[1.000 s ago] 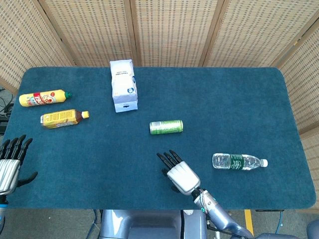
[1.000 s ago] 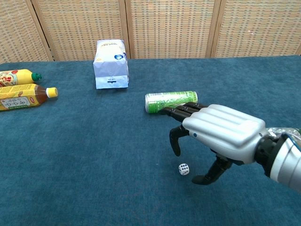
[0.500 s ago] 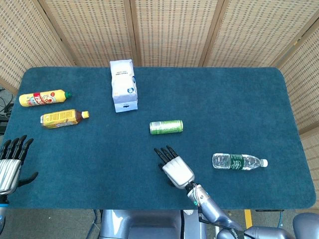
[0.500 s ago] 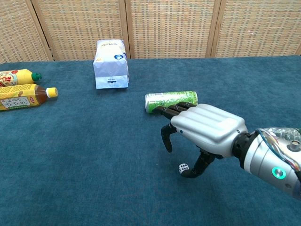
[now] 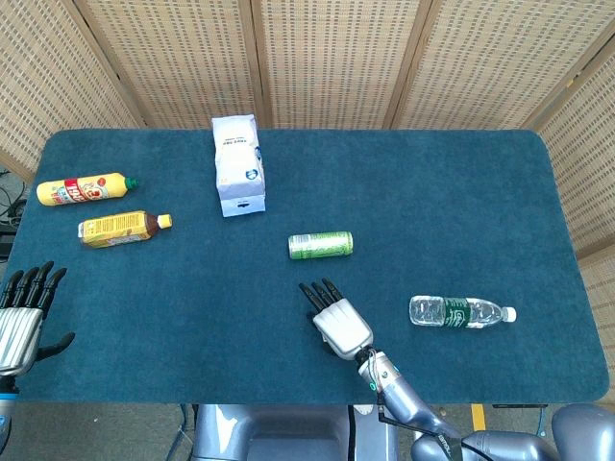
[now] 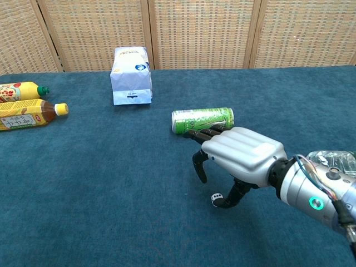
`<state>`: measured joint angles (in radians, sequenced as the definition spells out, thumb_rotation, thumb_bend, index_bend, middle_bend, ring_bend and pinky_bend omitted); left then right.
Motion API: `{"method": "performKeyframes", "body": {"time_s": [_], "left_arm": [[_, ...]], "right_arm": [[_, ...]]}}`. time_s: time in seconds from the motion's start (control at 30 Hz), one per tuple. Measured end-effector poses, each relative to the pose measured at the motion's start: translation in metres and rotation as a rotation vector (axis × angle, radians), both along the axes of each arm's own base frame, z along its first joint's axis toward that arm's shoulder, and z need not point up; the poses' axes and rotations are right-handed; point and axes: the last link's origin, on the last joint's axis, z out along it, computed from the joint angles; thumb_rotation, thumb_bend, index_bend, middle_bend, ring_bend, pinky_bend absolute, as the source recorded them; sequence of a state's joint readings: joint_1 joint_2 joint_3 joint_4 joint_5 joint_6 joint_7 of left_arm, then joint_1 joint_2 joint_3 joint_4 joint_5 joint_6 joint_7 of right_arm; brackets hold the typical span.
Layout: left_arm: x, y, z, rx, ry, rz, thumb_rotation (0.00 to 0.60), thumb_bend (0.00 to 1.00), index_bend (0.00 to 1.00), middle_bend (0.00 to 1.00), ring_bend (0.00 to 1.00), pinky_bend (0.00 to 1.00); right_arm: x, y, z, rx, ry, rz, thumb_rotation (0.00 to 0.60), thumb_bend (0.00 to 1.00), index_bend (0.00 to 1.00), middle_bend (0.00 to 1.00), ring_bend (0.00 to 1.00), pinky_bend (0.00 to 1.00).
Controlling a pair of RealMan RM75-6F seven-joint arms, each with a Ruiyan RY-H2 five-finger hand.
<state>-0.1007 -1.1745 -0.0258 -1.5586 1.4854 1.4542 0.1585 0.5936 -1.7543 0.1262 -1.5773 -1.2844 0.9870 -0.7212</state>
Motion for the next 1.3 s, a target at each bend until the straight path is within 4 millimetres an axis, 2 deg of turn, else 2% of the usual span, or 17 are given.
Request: {"method": "performKeyframes", "body": {"time_s": [0.37,1.3], "left_arm": [[0.0,0.0,-0.002,-0.006,0.006,-0.003,0.6,0.2,0.0,0.0,0.0,0.0],[0.0,-0.001,-0.001,-0.007,0.008,-0.004,0.6,0.2,0.0,0.0,0.0,0.0]], "right_arm": [[-0.009,0.003,-0.003,0.004,0.016,-0.022,0.6,0.26,0.49,0.01,0.0,0.0],[-0.015,-0.004,-0.013,0.016,0.047,-0.058,0.6,0.26,0.5,0.01,0.0,0.0]]}}
